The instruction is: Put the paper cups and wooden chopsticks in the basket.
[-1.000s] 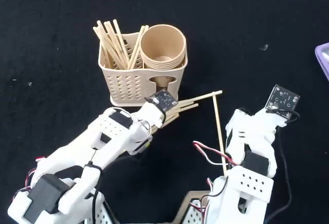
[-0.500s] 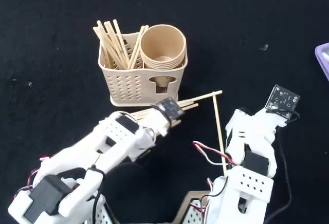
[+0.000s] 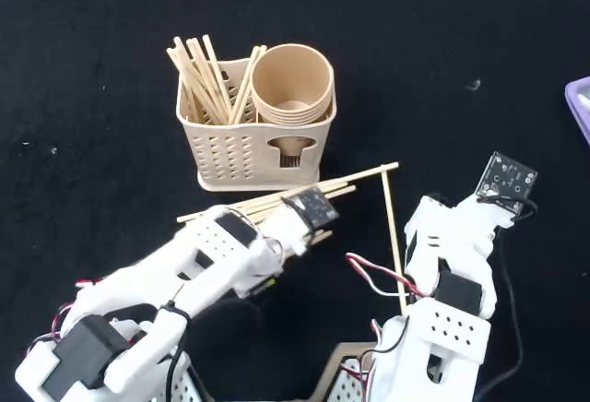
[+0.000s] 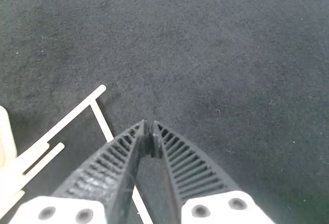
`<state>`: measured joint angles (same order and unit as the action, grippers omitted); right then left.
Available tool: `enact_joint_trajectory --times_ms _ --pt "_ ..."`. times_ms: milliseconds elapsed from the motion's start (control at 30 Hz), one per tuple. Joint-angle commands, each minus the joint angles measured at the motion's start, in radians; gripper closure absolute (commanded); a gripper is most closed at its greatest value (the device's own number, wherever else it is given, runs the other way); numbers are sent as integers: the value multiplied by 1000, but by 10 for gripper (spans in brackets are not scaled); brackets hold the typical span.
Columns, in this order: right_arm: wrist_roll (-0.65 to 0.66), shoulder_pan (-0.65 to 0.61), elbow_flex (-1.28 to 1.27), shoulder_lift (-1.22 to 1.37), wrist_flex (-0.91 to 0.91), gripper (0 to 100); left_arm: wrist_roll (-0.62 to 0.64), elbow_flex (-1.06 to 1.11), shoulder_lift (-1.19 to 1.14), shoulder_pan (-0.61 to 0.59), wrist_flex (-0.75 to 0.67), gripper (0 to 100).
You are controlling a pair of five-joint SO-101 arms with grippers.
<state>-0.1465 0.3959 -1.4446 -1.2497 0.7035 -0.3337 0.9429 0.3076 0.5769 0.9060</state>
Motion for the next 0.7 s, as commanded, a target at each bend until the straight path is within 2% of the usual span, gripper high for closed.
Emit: enact_joint_trajectory --times_ms 0,333,433,667 --pt "9 -14 4 -5 -25 979 2 4 3 -82 -49 859" --pt "9 -14 4 -5 -25 979 2 21 2 -77 -57 870" --pt "9 -14 4 -5 -25 979 2 35 -5 -84 -101 870" --pt "9 -14 4 -5 -25 979 3 -85 -152 -81 -2 870"
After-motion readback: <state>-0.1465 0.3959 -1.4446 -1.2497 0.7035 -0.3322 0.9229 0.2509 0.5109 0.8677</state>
